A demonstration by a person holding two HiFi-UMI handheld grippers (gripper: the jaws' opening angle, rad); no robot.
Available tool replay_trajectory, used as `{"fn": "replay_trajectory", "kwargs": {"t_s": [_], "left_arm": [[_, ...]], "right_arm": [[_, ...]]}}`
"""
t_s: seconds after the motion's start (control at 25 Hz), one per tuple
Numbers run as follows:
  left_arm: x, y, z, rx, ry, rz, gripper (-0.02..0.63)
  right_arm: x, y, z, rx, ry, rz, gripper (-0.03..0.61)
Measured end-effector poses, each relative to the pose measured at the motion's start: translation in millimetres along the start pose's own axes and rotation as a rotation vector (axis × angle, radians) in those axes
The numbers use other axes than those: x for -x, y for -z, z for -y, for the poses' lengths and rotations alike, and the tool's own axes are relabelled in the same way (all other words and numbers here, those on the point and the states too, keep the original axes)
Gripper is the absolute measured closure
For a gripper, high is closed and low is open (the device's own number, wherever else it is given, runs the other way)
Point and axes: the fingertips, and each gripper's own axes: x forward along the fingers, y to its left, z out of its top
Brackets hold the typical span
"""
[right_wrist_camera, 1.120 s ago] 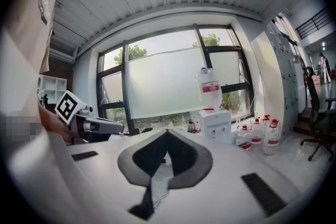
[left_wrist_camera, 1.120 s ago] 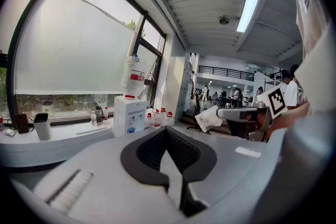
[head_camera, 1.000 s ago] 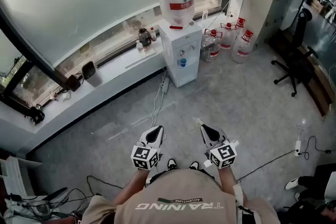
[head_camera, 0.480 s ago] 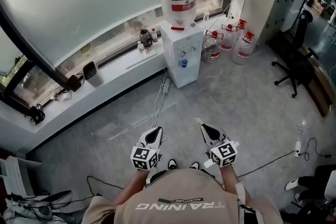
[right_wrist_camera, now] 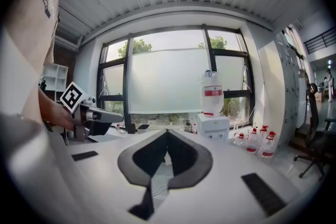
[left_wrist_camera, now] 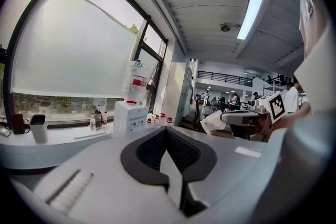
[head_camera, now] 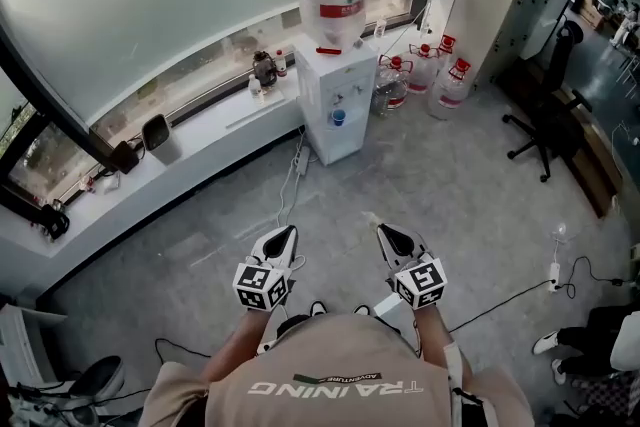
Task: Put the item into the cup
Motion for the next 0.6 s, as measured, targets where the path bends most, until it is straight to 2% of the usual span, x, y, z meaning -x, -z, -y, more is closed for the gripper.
{"fn": "replay_trajectory", "kwargs": {"t_s": [0.36, 0.6], "left_arm": [[-13.2, 3.3, -25.0, -0.004, 0.063, -0.016, 0.606], [-11.1, 25.7, -37.8, 0.029, 0.086, -0.06, 0.606]], "right_arm": [[-8.4, 14.4, -6.2, -0.042, 0.07, -0.033, 0.568], [-22.9, 19.5, -11.5, -0.052, 0.1, -0.043, 0.568]]}}
